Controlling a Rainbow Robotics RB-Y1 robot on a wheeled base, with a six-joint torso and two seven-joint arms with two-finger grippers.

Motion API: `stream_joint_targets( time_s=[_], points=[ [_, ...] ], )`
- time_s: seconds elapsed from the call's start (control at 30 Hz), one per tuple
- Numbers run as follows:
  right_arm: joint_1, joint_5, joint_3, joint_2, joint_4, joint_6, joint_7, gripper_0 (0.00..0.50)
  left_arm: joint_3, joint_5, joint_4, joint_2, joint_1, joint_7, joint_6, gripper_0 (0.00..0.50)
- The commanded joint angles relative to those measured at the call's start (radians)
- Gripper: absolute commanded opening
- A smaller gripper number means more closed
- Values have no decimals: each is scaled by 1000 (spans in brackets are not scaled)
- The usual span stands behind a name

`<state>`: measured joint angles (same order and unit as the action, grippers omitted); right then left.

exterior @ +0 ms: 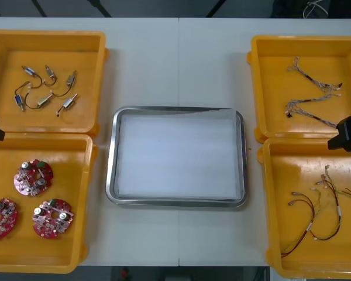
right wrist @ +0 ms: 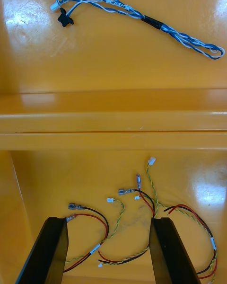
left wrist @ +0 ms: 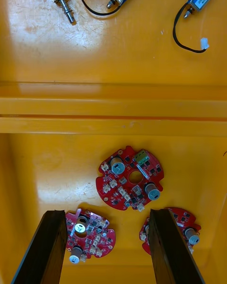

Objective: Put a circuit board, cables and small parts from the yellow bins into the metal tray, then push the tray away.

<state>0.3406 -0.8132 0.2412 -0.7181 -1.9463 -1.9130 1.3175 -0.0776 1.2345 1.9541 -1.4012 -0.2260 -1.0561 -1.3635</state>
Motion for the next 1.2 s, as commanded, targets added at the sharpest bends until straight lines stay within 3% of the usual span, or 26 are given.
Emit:
stream_joint_targets(
  time_s=[0.03,1.2],
  points=[
    [17,6,26,5,-8,-7,-23,500,12,-10,20,-5,-39,48,9,500],
    [17,6,26,5,-8,-7,-23,500,12,-10,20,-5,-39,48,9,500]
  ],
)
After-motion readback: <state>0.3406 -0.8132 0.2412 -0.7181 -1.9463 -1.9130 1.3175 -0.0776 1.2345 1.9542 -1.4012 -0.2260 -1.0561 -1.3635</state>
